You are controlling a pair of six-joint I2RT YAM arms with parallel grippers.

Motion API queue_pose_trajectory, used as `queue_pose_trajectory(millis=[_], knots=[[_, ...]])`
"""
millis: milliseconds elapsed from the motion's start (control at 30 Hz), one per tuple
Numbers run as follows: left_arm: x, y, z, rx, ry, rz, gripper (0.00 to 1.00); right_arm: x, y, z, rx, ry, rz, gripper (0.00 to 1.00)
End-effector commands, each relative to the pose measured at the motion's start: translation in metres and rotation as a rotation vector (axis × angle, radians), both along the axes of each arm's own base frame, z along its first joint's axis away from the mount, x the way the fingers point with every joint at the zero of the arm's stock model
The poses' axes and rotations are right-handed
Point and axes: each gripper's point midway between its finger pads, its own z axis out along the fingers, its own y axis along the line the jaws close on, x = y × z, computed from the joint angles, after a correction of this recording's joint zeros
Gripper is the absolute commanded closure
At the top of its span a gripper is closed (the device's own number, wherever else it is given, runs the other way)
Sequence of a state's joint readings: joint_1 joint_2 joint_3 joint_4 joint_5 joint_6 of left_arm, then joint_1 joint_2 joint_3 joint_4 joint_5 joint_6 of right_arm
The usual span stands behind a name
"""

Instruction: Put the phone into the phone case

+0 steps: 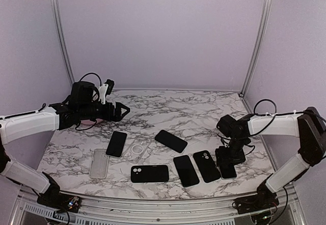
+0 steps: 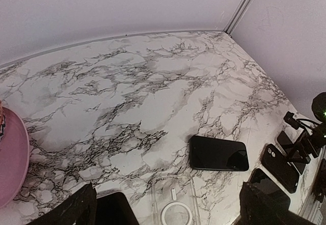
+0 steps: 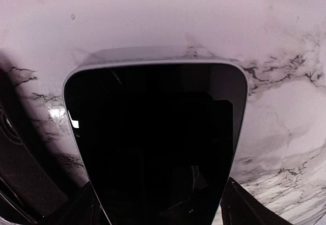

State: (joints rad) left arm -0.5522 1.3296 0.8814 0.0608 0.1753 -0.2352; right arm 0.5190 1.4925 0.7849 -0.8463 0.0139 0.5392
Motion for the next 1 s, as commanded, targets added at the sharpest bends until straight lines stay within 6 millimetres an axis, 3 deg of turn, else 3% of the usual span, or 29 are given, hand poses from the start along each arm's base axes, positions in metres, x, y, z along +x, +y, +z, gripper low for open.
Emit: queue_pose_trajectory(millis=[0,133,300,433,600,700,867,967], knots=[[-0.002,0.0,-0.007,0.029,0.016,-0.01,0.01,0.0,0.003,-0.012,-0.014,0.009,0.023,0.26],[-0.002,-0.001,-0.008,0.03,0.021,-0.018,0.01,0.003,0.005,-0.009,-0.009,0.003,0.039,0.42],[-0.001,-0.002,-0.011,0.037,0.028,-0.02,0.01,0.02,0.002,0.013,-0.043,-0.079,0.06,0.46],[-0.002,-0.004,-0.013,0.036,0.033,-0.029,0.01,0.044,0.014,0.042,0.012,-0.216,0.116,0.52],[-0.007,-0.015,-0.005,0.022,0.003,-0.087,0.06,0.079,0.055,0.09,0.12,-0.462,0.248,0.57],[-0.016,-0.037,0.011,-0.021,-0.012,-0.175,0.08,0.095,0.087,0.12,0.141,-0.616,0.36,0.59],[-0.048,-0.095,0.041,-0.168,0.058,-0.372,0.13,0.086,0.184,0.172,0.236,-0.91,0.658,0.57],[-0.072,-0.126,0.053,-0.261,0.137,-0.485,0.14,0.078,0.225,0.201,0.246,-1.081,0.78,0.57]])
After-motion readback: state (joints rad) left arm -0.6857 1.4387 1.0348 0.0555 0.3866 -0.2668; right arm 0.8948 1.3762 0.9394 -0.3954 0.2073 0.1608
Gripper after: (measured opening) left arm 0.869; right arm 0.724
